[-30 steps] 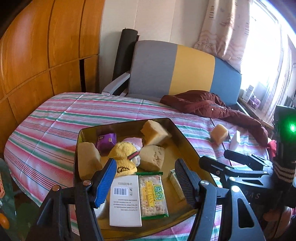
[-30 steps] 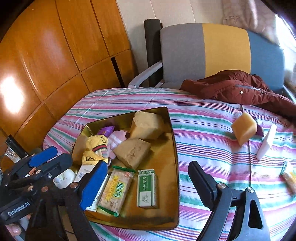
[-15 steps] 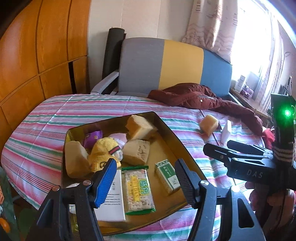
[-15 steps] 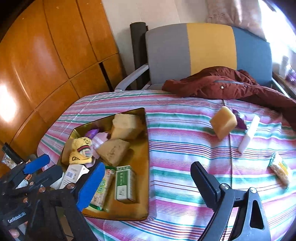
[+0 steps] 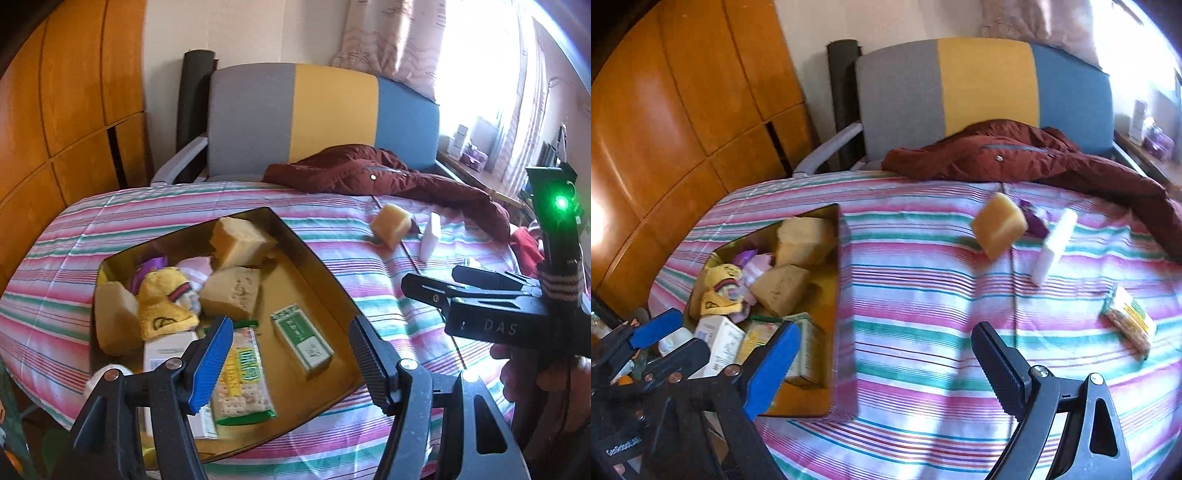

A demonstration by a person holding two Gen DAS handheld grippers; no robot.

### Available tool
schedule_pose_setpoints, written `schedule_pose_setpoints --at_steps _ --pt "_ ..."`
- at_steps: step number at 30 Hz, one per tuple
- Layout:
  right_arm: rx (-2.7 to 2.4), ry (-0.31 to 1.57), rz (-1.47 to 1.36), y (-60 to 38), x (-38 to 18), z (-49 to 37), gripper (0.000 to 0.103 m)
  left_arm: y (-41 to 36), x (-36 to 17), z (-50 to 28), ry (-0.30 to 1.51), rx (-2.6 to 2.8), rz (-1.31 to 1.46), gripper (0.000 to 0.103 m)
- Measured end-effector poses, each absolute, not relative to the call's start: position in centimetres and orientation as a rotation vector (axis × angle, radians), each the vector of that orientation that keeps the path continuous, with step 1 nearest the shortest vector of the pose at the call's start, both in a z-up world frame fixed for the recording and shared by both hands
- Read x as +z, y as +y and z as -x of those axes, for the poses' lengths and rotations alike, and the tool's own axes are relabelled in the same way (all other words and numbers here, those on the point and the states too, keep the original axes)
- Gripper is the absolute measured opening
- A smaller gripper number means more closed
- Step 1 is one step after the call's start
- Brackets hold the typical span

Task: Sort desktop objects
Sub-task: 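Withdraw both open tools from tray toward remaining loose items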

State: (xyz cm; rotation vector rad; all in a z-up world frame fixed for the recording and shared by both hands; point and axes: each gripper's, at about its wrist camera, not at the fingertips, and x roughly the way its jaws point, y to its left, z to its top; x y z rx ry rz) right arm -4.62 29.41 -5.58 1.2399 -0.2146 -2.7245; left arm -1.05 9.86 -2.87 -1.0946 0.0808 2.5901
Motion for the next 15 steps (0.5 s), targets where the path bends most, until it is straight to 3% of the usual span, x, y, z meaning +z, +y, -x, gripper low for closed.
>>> schedule_pose_setpoints --at_steps 15 --pt "-2.796 -0.228 -1.387 37.1 -7.3 5.0 0.095 13.7 -3.8 1.0 0.147 2.481 1.112 0.066"
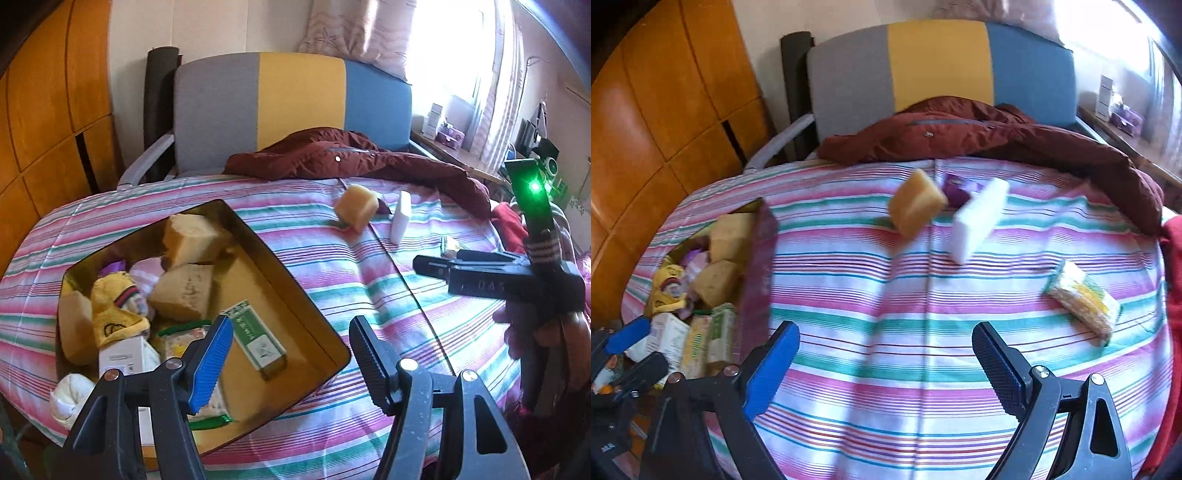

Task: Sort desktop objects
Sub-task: 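Withdraw both open tools from tray toward remaining loose items, then close left tool on yellow sponge cube while right tool approaches WEIDAN cracker pack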

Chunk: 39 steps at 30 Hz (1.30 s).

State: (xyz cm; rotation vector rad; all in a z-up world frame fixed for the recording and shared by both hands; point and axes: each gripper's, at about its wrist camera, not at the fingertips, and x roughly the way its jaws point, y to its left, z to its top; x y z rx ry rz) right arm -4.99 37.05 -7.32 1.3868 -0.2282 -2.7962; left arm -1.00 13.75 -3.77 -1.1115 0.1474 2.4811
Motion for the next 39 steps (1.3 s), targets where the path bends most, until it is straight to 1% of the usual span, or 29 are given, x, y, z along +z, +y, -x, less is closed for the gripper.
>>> schedule_pose_setpoints --at_steps 8,17,23,29,32,37,39 --pt "-2.869 -0.248 -1.488 43.5 -8.1 5.6 0.095 15.2 -4.2 1.6 0.164 2.449 1.127 0.066" --pt "-2.959 -0.206 -1.560 50.1 -8.4 6.8 0.098 17.9 -4.1 2.6 0.192 2.395 1.135 0.066" --pt "-2.989 -0.204 -1.604 53.1 -9.8 7.9 0.099 20.0 -3.8 5.0 0.124 2.331 1.177 0.066" --pt "-2.994 -0.248 -1.616 55.2 -11.2 8.3 0.099 22.5 -3.6 8.6 0.059 2.294 1.213 0.066" --pt "-2.985 -0.213 -1.630 55.6 -11.9 8.6 0.099 23.7 -3.7 10.5 0.006 2.256 1.246 0.066" --pt "-2.948 -0.204 -1.637 55.9 -12.3 8.9 0.099 25.7 -4.7 14.7 -0.140 2.170 1.344 0.067" --pt "-2.932 -0.191 -1.654 55.9 -12.6 9.1 0.099 26.4 -5.3 16.4 -0.200 2.146 1.377 0.071"
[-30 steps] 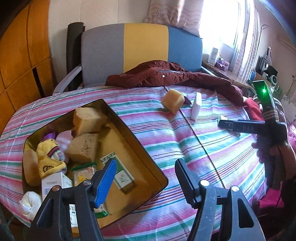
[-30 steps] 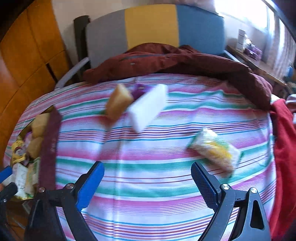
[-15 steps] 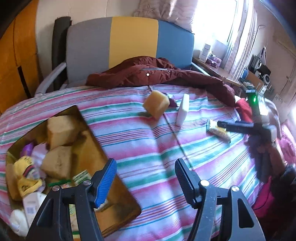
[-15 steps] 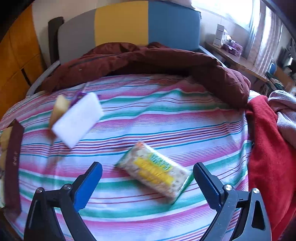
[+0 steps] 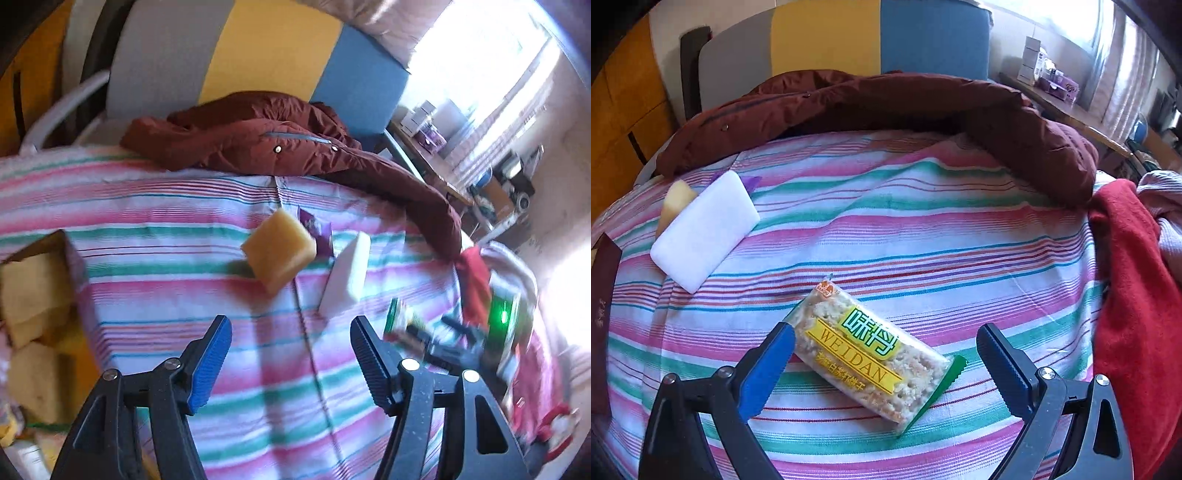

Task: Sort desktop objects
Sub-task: 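Close left tool on yellow sponge cube while right tool approaches WEIDAN cracker pack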

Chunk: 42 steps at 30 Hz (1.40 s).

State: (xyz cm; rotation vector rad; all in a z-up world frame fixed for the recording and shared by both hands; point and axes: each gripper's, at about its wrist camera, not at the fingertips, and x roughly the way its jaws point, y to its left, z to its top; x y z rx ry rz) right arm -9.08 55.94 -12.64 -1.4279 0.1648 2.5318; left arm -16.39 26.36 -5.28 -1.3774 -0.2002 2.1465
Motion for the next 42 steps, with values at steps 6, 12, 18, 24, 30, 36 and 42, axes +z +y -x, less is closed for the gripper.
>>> schedule_pose_setpoints --at_steps 6,12,18,24,30,36,42 --pt "2.532 0.145 1.451 56.2 -13.1 9.3 0.100 27.9 -7.6 20.6 -0.361 2.076 1.473 0.079" --pt "2.530 0.133 1.444 56.5 -13.2 9.5 0.101 28.6 -10.3 24.0 -0.529 2.041 1.551 0.083" --pt "2.537 0.096 1.448 56.1 -13.3 9.6 0.102 29.5 -12.2 26.0 -0.620 2.007 1.602 0.083" --pt "2.545 0.079 1.435 56.3 -13.3 9.7 0.102 30.5 -13.8 26.7 -0.647 1.991 1.654 0.083" --pt "2.565 0.082 1.417 56.4 -13.2 9.5 0.102 31.5 -14.7 26.3 -0.579 1.993 1.681 0.070" --pt "2.600 0.077 1.395 56.5 -13.1 9.6 0.102 31.7 -13.6 24.8 -0.438 2.060 1.581 0.065" --pt "2.625 0.025 1.454 55.7 -13.7 10.0 0.102 30.8 -12.5 23.0 -0.369 2.073 1.538 0.064"
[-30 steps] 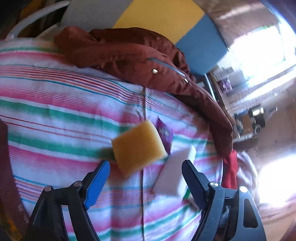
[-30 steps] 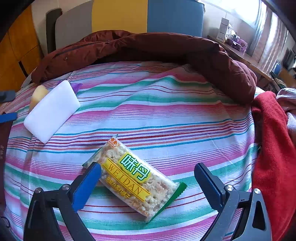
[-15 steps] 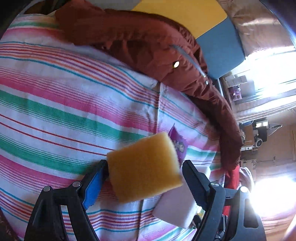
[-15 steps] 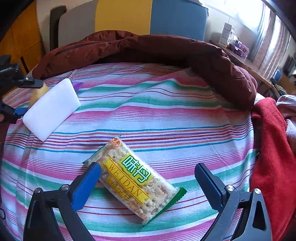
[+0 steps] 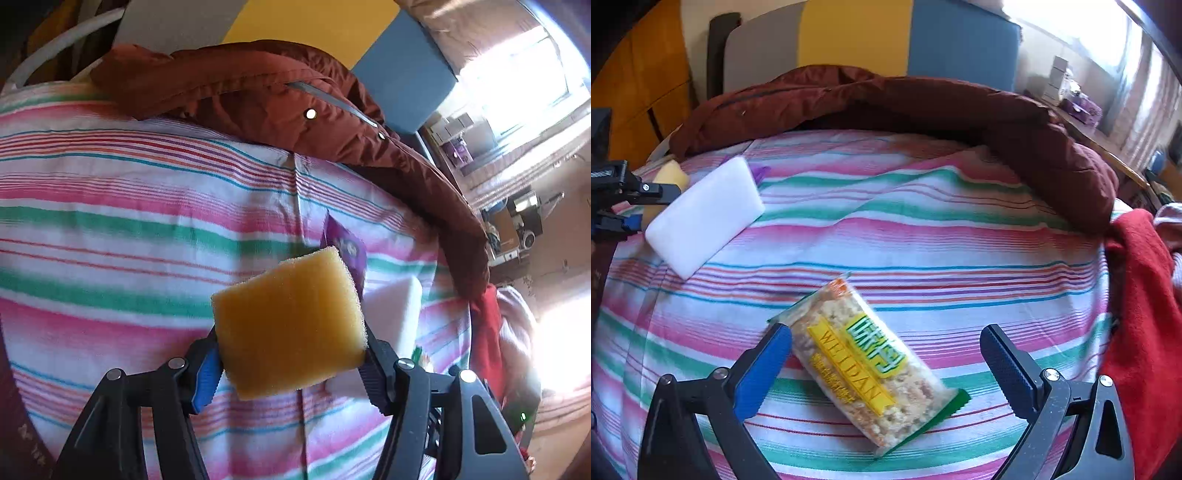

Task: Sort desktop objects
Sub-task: 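Close right tool on WEIDAN cracker pack while left tool holds yellow sponge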

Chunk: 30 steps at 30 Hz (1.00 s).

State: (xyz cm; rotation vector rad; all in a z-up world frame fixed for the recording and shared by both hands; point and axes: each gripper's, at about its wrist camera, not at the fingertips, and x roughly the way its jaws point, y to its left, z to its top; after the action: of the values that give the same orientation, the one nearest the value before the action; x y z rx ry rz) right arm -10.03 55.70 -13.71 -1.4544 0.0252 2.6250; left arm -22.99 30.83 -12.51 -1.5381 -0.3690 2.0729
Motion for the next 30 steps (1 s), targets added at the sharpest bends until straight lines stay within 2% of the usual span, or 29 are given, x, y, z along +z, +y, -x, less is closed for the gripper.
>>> schedule_pose_setpoints --at_steps 4,9,12,14,17,22,30 --pt "2.619 -0.030 1.513 54.9 -14.9 10.5 0.102 30.0 -11.7 21.0 -0.339 2.057 1.520 0.064" --pt "2.631 0.066 1.529 55.6 -15.0 10.5 0.101 29.4 -10.5 18.4 -0.246 2.072 1.468 0.064" --pt "2.664 0.100 1.533 55.4 -14.7 10.6 0.083 29.0 -10.0 17.1 -0.217 2.071 1.446 0.064" --pt "2.686 0.099 1.540 55.0 -14.4 10.5 0.067 28.6 -9.6 16.0 -0.201 2.079 1.434 0.064" --pt "2.697 0.087 1.556 54.3 -14.2 10.7 0.059 28.1 -9.0 14.3 -0.177 2.089 1.410 0.064" --pt "2.725 0.043 1.585 52.7 -13.9 10.9 0.054 27.3 -7.5 11.8 -0.110 2.143 1.343 0.064" --pt "2.763 0.003 1.571 50.3 -13.3 10.6 0.052 24.3 -4.2 8.9 -0.043 2.296 1.201 0.064"
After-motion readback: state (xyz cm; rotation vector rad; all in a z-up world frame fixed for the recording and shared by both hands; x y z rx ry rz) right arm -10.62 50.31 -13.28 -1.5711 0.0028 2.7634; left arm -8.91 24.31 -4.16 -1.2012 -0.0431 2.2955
